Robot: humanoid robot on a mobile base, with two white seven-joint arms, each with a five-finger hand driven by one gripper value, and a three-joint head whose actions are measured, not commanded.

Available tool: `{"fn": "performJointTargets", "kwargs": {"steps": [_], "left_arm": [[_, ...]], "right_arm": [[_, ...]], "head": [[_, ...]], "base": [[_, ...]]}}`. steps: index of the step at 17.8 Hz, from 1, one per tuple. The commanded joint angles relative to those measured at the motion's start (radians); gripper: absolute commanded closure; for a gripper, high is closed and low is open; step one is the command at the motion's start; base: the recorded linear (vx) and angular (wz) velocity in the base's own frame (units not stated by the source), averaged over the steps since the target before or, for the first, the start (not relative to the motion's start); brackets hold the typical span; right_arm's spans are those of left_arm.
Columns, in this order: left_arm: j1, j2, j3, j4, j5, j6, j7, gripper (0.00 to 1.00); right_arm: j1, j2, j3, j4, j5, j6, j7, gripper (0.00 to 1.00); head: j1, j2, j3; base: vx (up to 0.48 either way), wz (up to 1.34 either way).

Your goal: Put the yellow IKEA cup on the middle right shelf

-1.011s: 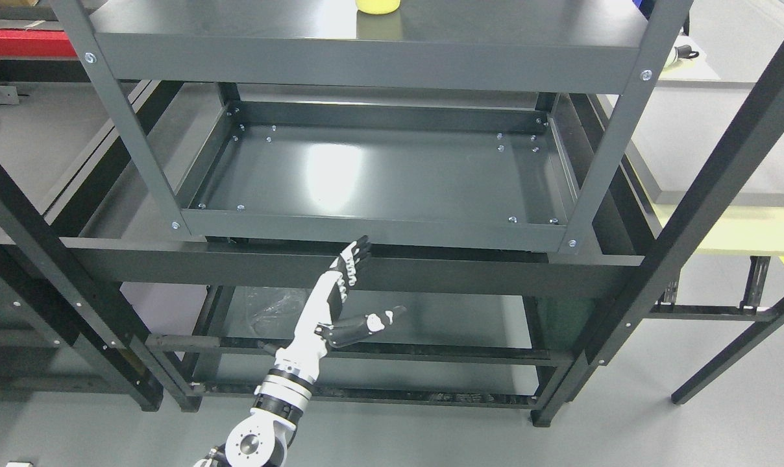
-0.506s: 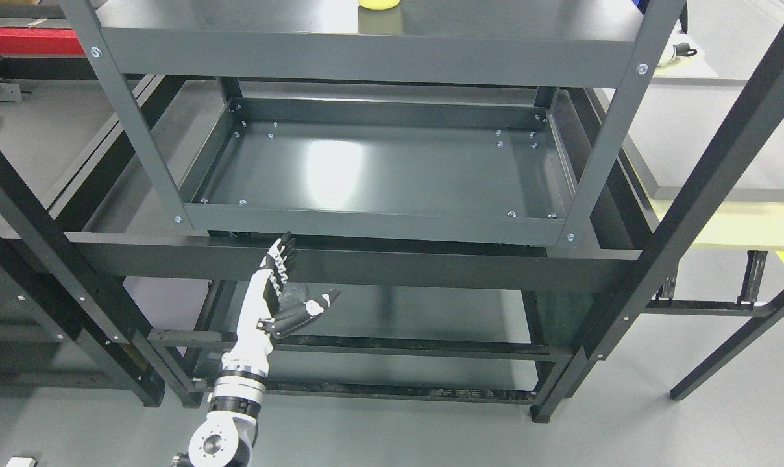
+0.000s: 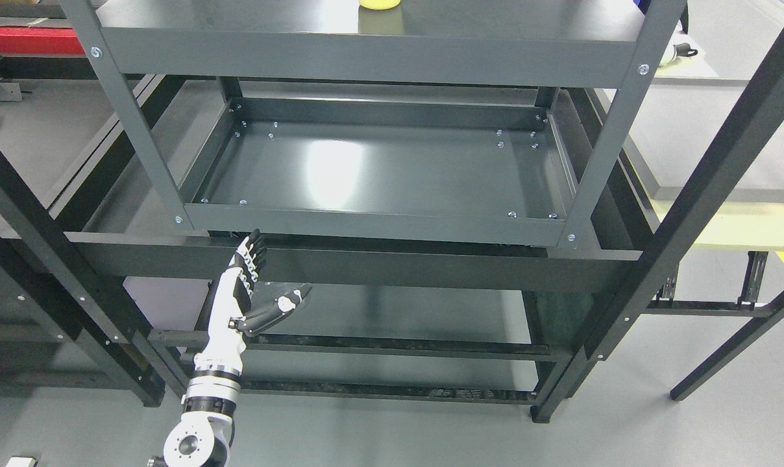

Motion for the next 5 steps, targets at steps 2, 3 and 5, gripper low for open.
{"fn": "performJointTargets", "kwargs": {"steps": [2,3,5], "left_arm": [[0.005,0.003,0.059,-0.006,0.0,0.0,-0.001,0.01],[0.005,0.003,0.059,-0.006,0.0,0.0,-0.001,0.01],[0.005,0.003,0.06,-0.003,0.0,0.002,-0.001,0.01]], "right_arm": [[0.014,-0.017,0.017,0.0,-0.025,0.001,0.0,0.01],[0.014,-0.017,0.017,0.0,-0.025,0.001,0.0,0.01],[0.014,-0.017,0.017,0.0,-0.025,0.001,0.0,0.01]], "head": [[0.0,0.0,0.0],[0.0,0.0,0.0],[0.0,0.0,0.0]], "base": [[0.0,0.0],[0.0,0.0],[0.0,0.0]]}}
